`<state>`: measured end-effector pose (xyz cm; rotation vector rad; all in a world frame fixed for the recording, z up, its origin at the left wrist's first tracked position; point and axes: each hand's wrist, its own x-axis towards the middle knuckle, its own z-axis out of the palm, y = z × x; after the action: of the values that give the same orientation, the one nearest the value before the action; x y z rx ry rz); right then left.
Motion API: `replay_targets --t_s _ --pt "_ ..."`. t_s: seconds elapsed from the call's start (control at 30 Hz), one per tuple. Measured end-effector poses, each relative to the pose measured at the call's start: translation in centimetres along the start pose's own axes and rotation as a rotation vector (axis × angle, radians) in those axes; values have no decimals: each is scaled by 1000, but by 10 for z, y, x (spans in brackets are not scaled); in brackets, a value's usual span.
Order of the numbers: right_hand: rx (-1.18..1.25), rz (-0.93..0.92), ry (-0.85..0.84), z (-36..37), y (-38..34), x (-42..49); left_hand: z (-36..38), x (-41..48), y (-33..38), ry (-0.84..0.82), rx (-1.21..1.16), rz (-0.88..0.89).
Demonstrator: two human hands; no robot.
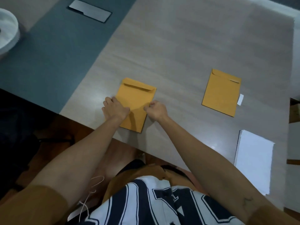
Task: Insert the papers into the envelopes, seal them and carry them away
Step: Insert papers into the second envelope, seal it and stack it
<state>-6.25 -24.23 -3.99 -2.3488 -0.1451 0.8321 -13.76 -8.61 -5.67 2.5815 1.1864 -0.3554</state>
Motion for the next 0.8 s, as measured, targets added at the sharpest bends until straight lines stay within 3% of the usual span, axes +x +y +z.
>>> replay_targets --t_s 0.23,0.47,0.8 --pt "84 75 34 7 -6 -2 -4 5 -9 -9 -82 2" --pt "207 167 83 6 -3 -2 -13 10 -11 -10 -286 -110" --pt "276 204 164 2 -1 -3 -31 7 9 67 -602 -48"
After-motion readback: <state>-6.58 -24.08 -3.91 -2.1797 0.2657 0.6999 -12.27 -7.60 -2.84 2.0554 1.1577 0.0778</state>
